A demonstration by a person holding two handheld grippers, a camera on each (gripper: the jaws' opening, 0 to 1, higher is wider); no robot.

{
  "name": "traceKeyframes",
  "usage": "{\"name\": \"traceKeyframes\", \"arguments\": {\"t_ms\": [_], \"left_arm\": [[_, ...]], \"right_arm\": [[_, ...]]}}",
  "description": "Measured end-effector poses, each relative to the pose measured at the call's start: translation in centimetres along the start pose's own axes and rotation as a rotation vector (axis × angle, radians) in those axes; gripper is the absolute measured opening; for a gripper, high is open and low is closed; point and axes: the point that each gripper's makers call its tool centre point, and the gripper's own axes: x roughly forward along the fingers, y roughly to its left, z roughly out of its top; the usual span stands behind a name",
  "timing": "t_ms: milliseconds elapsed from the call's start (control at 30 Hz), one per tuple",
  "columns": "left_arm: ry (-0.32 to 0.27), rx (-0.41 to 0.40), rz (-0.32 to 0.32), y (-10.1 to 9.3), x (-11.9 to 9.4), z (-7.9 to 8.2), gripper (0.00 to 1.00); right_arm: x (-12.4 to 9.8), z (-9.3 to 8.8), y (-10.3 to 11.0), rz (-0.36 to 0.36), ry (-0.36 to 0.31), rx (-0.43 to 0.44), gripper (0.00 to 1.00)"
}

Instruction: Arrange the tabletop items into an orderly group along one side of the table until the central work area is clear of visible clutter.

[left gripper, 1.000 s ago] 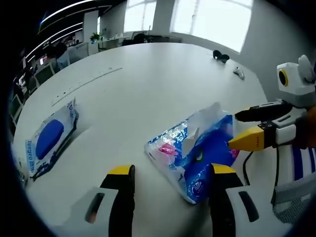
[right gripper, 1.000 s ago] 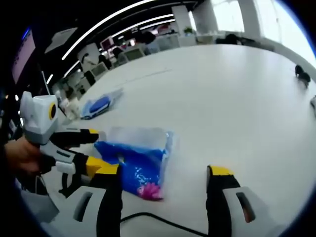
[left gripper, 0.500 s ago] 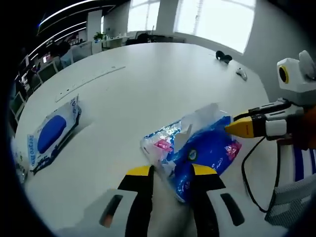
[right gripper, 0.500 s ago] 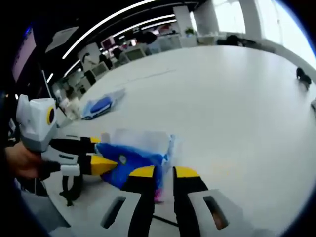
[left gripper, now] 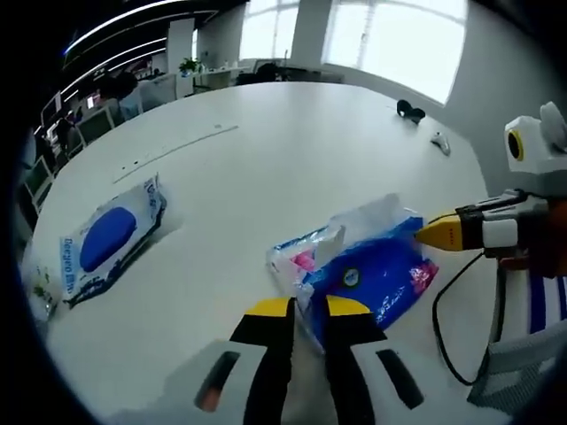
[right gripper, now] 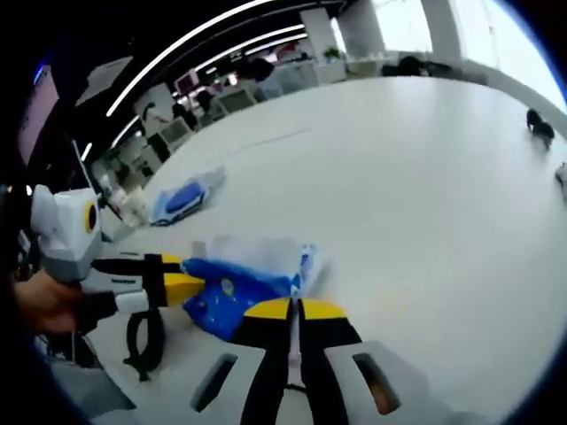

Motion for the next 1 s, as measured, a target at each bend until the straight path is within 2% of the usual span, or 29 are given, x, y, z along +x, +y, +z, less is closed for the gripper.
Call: {"name": "traceKeyframes", "arguments": {"t_ms": [100, 267, 367, 567, 1000], "left_arm": [[-0.012, -0.019, 0.006, 0.4, -0.3, 0.6, 0.07], [-0.034, -0.066, 0.017, 1.3, -0.7, 1.8, 0.05], [-0.041, -0.063, 0.007, 1.7, -0.6, 2.6, 0.04], [-0.069, -0.072, -0.002, 2.9, -0.9, 5.0, 0.03], [-0.102, -0.123, 0.030, 6.4, -0.4, 8.6, 0.03]], "right_arm": [[-0.1, 0.6, 0.3, -0.003, -0.007, -0.020, 0.00], [0.0, 2.2, 0.9, 0.011, -0.036, -0.006, 0.00], [0.0, 3.3, 1.0, 0.000, -0.053, -0.013, 0.00], [1.2, 5.3, 0.9, -0.004, -0.068, -0.005, 0.00], [4.2, 11.1, 2.2, 0.026, -0.101, -0.035, 0.00]]}}
